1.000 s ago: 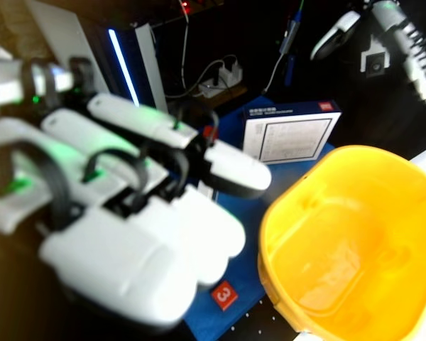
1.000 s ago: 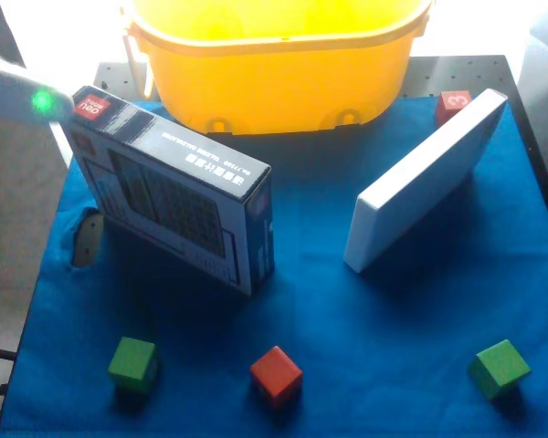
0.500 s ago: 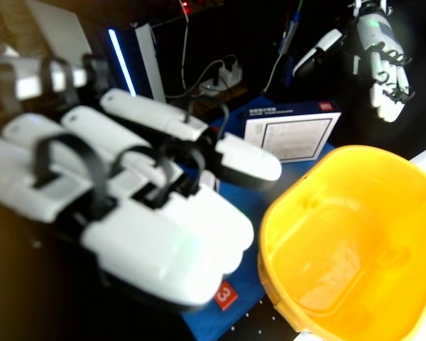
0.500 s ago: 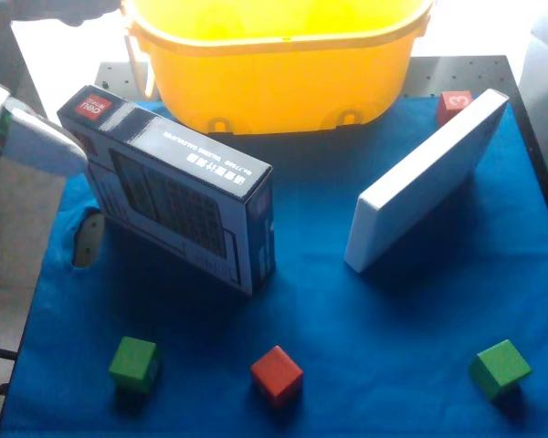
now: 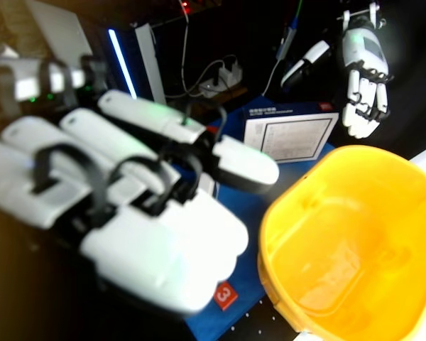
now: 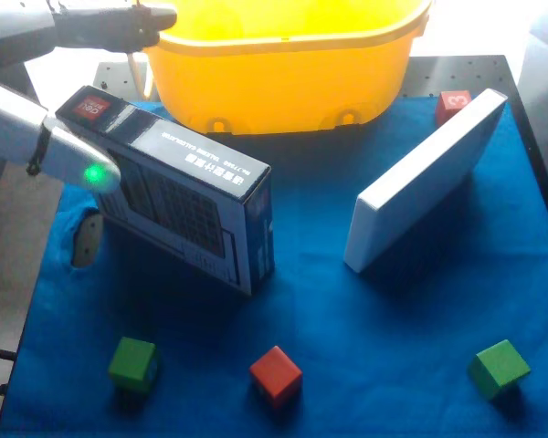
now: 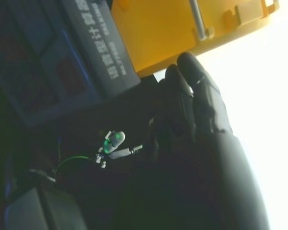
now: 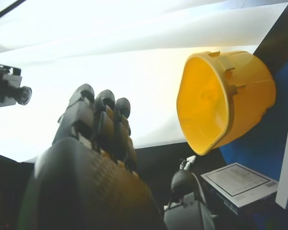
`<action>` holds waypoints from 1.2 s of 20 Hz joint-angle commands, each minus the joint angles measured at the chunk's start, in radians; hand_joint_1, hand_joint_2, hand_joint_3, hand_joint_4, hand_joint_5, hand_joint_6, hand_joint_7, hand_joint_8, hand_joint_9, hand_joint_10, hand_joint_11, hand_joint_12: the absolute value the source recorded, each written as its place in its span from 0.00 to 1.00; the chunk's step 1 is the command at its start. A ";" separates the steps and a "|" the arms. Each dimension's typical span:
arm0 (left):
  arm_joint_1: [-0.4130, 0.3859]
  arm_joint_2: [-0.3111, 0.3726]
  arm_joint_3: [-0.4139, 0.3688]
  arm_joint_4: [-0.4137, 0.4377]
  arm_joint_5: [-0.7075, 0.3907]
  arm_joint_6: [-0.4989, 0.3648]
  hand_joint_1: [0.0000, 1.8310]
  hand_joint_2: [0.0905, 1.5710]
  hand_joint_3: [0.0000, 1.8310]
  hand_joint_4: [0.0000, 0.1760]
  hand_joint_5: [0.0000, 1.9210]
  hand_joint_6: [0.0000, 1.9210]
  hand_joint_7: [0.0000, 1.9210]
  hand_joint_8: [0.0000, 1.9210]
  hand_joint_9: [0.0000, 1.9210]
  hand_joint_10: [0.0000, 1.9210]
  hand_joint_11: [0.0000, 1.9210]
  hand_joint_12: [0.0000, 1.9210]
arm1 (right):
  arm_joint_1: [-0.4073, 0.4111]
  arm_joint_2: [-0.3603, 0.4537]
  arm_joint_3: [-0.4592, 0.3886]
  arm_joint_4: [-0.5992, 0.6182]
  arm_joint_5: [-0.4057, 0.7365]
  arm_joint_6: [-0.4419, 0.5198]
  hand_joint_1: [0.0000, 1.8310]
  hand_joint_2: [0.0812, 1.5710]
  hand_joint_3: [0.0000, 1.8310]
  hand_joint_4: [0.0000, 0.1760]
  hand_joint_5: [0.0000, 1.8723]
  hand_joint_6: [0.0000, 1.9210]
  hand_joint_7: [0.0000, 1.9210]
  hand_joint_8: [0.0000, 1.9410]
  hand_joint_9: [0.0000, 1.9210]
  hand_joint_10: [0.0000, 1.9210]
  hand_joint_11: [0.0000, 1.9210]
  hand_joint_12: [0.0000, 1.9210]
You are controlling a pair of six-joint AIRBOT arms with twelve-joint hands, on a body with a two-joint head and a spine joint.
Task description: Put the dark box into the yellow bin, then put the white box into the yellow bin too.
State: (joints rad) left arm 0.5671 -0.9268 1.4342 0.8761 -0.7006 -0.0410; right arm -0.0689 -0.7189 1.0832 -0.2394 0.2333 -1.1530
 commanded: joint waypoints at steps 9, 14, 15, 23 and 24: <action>-0.013 -0.050 0.031 0.028 -0.038 -0.069 0.47 0.40 0.01 0.29 0.10 0.00 0.13 0.00 0.18 0.00 0.07 0.33 | 0.000 0.002 0.001 0.009 0.119 -0.002 0.03 0.71 0.00 0.17 0.09 0.00 0.20 0.00 0.15 0.00 0.00 0.19; -0.005 -0.081 0.071 0.031 -0.022 -0.086 0.64 0.49 0.00 0.00 0.32 0.01 0.37 0.01 0.36 0.01 0.18 0.28 | -0.002 0.004 0.001 0.010 0.119 -0.002 0.04 0.70 0.00 0.17 0.09 0.00 0.20 0.00 0.15 0.00 0.00 0.19; -0.005 -0.085 0.078 0.032 -0.014 -0.085 0.67 0.52 0.00 0.00 0.40 0.01 0.45 0.02 0.42 0.02 0.22 0.32 | -0.002 0.004 0.001 0.010 0.119 -0.002 0.05 0.69 0.00 0.22 0.10 0.00 0.21 0.00 0.15 0.00 0.00 0.19; 0.000 -0.111 0.121 -0.006 -0.004 -0.086 0.70 0.66 0.00 0.00 0.72 0.00 0.51 0.63 0.50 0.46 0.39 0.73 | -0.004 0.014 -0.005 0.010 0.120 -0.002 0.03 0.70 0.00 0.19 0.10 0.00 0.21 0.00 0.15 0.00 0.00 0.18; 0.000 -0.110 0.120 -0.012 -0.010 -0.086 0.70 0.66 0.00 0.00 0.72 0.00 0.51 0.63 0.50 0.46 0.39 0.73 | -0.004 0.015 -0.005 0.010 0.120 -0.002 0.03 0.70 0.00 0.19 0.10 0.00 0.21 0.00 0.15 0.00 0.00 0.18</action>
State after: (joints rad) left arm 0.5743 -1.0328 1.5497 0.9203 -0.6418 -0.1238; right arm -0.0799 -0.7055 1.0798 -0.2367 0.2337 -1.1526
